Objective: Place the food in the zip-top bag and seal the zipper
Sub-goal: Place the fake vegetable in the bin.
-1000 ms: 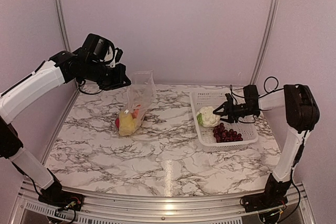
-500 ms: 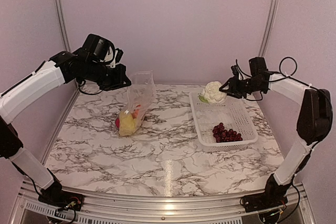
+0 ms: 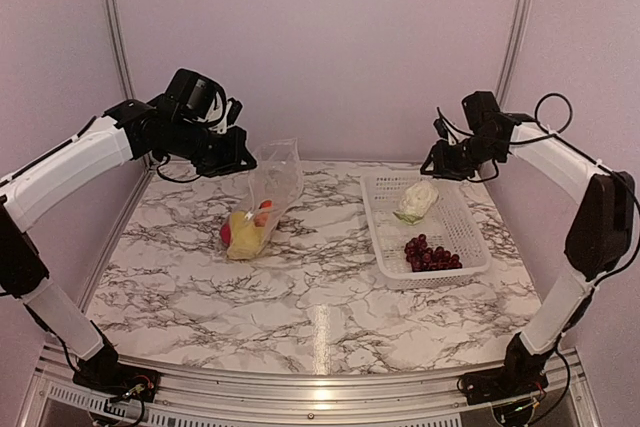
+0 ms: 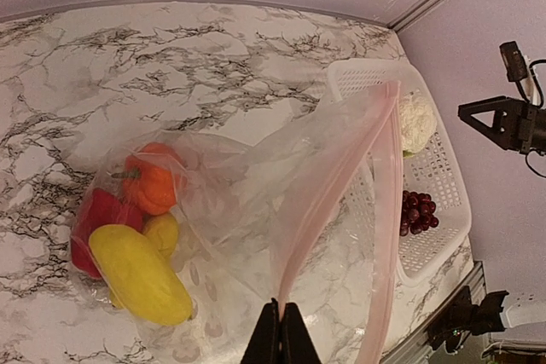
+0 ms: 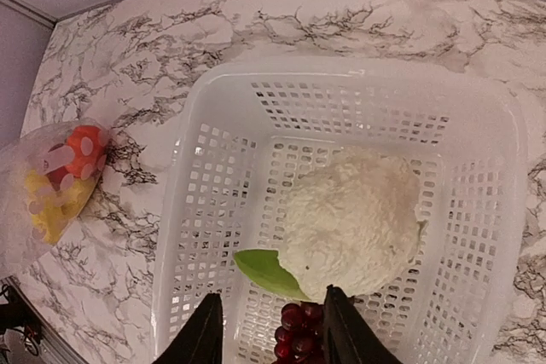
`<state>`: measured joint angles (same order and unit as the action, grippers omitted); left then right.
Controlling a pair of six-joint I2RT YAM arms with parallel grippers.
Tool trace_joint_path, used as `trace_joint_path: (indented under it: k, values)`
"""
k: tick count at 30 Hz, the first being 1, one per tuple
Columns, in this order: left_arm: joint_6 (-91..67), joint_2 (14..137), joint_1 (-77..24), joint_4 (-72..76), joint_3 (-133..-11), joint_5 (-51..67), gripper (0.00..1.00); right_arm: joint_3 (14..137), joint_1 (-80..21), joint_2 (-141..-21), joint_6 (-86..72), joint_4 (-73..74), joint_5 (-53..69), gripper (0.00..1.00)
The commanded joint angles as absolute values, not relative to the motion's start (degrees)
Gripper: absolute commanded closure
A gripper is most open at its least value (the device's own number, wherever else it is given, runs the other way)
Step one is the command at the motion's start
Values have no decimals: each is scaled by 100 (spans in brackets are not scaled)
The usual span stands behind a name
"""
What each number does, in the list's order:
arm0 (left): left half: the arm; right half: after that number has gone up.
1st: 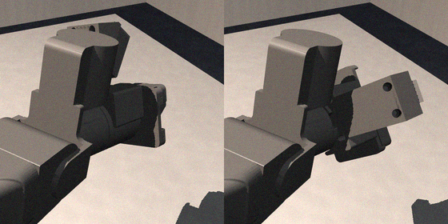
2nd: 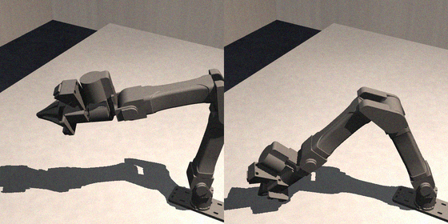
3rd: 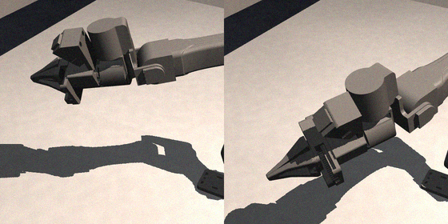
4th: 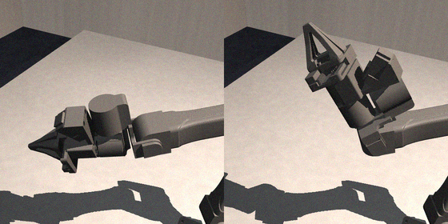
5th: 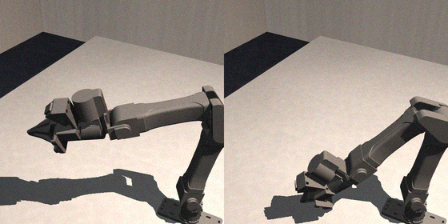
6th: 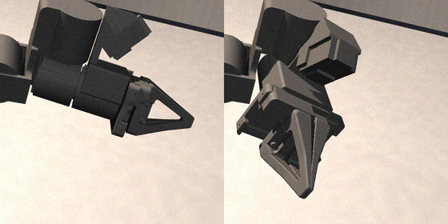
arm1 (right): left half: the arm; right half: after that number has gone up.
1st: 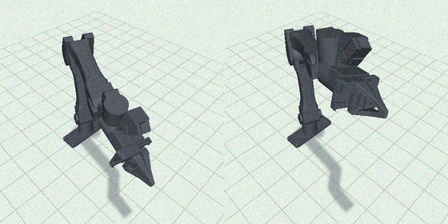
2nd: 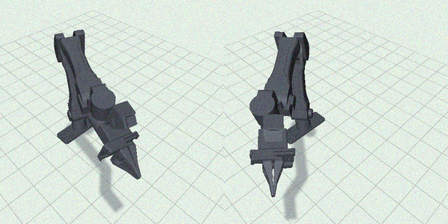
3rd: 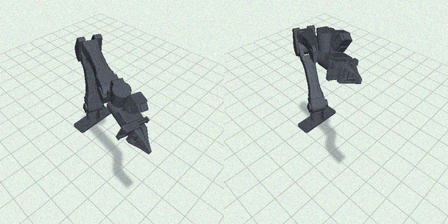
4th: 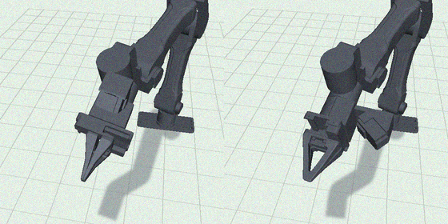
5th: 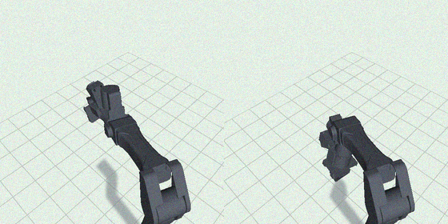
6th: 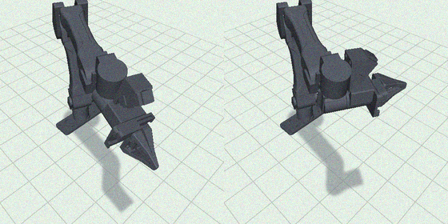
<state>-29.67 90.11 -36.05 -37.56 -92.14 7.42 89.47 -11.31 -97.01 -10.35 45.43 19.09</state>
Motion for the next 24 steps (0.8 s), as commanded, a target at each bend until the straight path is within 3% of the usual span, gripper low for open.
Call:
trace_joint_path:
  k: [1, 5, 15, 19, 24]
  values:
    - [-3038, 9144, -3568, -3697, -9294, 853, 100, 9380, -1229, -9186, -1258, 4698, 2132, 62]
    - [-3082, 9214, -3568, -3602, -9320, 924, 100, 9119, -1231, -9128, -1153, 4767, 1720, 50]
    - [-3084, 9233, -3568, -3595, -9368, 968, 100, 8491, -807, -9364, -1712, 4815, 1235, 46]
    - [-3060, 9164, -3568, -3599, -9281, 918, 100, 8061, -593, -9461, -1922, 4589, 1222, 31]
    - [-3050, 9123, -3568, -3599, -9210, 904, 100, 7649, -435, -9705, -2275, 3688, 1838, 22]
